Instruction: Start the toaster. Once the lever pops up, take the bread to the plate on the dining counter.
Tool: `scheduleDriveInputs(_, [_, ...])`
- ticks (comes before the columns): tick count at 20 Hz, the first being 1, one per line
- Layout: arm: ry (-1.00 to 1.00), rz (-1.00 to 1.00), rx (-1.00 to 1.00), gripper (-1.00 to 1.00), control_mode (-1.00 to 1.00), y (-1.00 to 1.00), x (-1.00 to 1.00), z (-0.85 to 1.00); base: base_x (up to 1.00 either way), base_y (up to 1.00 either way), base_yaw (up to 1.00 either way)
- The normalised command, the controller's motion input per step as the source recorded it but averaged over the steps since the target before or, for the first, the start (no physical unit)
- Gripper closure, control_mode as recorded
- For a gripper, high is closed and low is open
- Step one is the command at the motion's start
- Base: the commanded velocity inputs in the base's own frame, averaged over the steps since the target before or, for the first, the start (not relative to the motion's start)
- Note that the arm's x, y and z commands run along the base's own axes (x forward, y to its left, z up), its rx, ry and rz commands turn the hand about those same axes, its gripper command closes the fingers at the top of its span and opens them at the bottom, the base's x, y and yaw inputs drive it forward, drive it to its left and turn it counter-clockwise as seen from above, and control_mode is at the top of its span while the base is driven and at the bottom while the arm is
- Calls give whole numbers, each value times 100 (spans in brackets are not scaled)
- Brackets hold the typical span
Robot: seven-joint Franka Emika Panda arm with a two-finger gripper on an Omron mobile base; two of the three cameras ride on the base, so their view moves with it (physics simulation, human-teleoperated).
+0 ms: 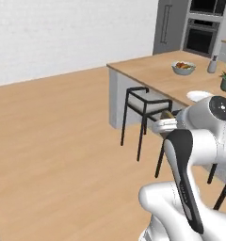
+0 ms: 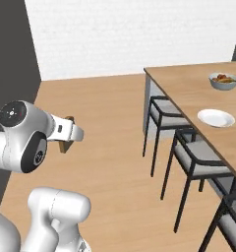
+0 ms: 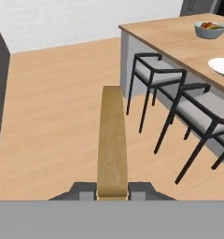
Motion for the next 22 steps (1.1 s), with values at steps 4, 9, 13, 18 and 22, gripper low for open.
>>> scheduleDriveInputs(4, [0, 0, 0, 100, 100, 0, 0, 0, 100, 74, -38])
scheduleDriveInputs(9, [0, 0, 0, 100, 100, 0, 0, 0, 100, 65, -42])
scheduleDriveInputs(13, [0, 0, 0, 100, 100, 0, 0, 0, 82, 50, -55])
scheduleDriveInputs(18, [0, 0, 0, 100, 100, 0, 0, 0, 60, 48, -65])
scheduleDriveInputs(22, [0, 0, 0, 100, 100, 0, 0, 0, 57, 45, -66])
